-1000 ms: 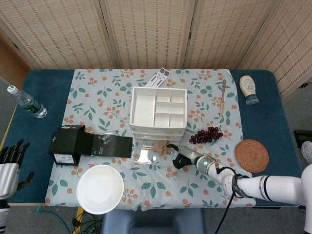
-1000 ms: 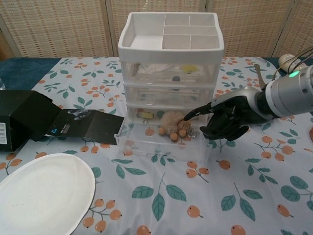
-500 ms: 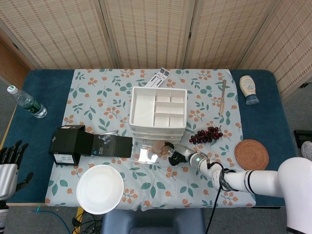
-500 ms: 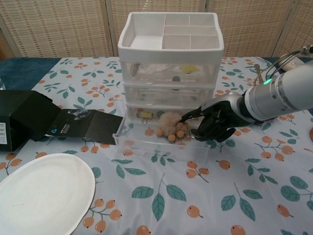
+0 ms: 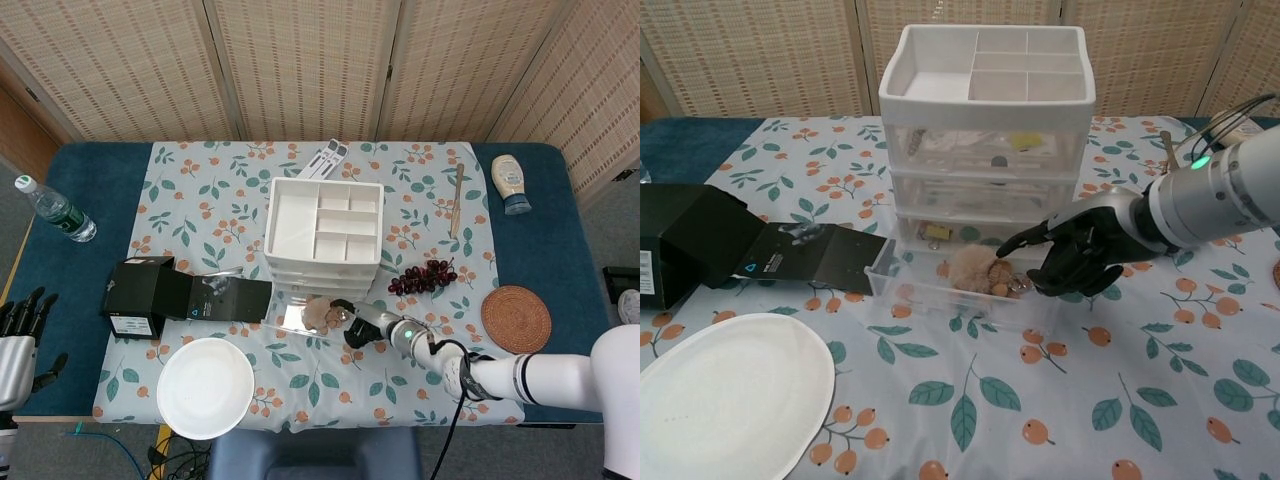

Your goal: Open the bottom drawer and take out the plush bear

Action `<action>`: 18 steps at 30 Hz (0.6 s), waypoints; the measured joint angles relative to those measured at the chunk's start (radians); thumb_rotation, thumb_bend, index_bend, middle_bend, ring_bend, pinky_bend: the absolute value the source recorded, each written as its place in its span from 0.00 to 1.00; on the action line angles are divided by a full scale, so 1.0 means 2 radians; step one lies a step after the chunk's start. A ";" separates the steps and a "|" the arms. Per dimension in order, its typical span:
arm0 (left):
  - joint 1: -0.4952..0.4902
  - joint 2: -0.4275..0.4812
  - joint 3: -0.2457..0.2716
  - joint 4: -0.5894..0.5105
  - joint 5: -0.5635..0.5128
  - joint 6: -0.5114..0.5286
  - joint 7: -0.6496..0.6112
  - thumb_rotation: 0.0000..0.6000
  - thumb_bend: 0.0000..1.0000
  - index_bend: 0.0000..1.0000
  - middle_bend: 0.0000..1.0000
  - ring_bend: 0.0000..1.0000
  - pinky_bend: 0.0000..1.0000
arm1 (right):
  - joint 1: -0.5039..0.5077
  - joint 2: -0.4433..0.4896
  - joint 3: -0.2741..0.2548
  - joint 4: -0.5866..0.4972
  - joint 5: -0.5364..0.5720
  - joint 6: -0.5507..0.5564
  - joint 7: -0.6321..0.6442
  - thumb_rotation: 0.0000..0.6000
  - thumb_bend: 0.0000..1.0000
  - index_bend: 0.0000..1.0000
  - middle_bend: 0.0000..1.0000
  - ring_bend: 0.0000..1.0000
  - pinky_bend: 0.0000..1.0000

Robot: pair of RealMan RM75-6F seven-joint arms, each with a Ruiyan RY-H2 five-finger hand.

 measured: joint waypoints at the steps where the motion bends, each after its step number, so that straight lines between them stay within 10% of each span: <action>1: 0.000 0.000 0.000 0.000 0.000 0.000 0.000 1.00 0.26 0.10 0.07 0.12 0.09 | -0.001 0.004 -0.001 -0.005 -0.003 0.004 -0.001 1.00 0.68 0.00 0.83 1.00 1.00; 18: 0.001 -0.002 0.000 0.002 0.008 0.006 -0.008 1.00 0.26 0.10 0.07 0.12 0.09 | 0.005 0.062 -0.011 -0.089 -0.087 0.113 -0.132 1.00 0.46 0.08 0.89 1.00 1.00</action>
